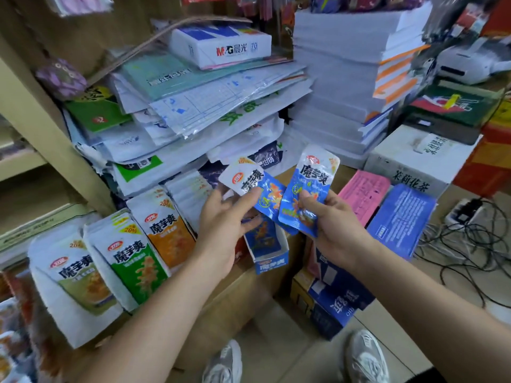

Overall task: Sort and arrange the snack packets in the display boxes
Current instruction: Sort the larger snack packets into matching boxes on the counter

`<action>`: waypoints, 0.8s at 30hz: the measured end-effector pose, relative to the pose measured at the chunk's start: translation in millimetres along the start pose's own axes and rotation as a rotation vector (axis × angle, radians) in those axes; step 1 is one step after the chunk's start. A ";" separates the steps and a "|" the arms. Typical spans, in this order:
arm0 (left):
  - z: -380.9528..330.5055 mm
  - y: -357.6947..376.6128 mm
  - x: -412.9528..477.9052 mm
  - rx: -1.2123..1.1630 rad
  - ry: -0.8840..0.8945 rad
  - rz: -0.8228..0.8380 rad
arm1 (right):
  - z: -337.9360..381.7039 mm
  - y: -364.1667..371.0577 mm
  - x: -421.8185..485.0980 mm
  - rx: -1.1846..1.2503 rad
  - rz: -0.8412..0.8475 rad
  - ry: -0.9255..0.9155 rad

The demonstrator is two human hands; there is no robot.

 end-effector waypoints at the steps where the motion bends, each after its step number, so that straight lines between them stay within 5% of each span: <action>1: 1.9 -1.7 4.8 -0.001 0.020 -0.048 | -2.2 3.1 -0.5 -0.020 0.008 -0.002; 5: -8.6 -15.6 19.2 0.240 0.268 -0.127 | -0.3 6.7 -3.6 -0.142 0.014 -0.039; 10: -40.4 -19.9 27.5 0.676 0.634 -0.020 | 5.3 -8.6 10.6 -0.249 -0.113 0.023; 15: -31.9 -14.0 44.9 0.910 0.567 0.129 | 9.2 -8.3 19.7 -0.242 -0.212 0.025; 24: -16.4 -4.6 50.2 1.394 0.655 0.198 | 20.4 -8.4 28.0 -0.457 -0.086 -0.150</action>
Point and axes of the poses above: each hand's wrist, its own x-axis towards the middle knuckle, its own y-axis out of the palm, z = x × y, the point moved 4 cm from there along x, towards the middle knuckle, and after that the axes turned 13 degrees about -x, right-handed, at the moved point
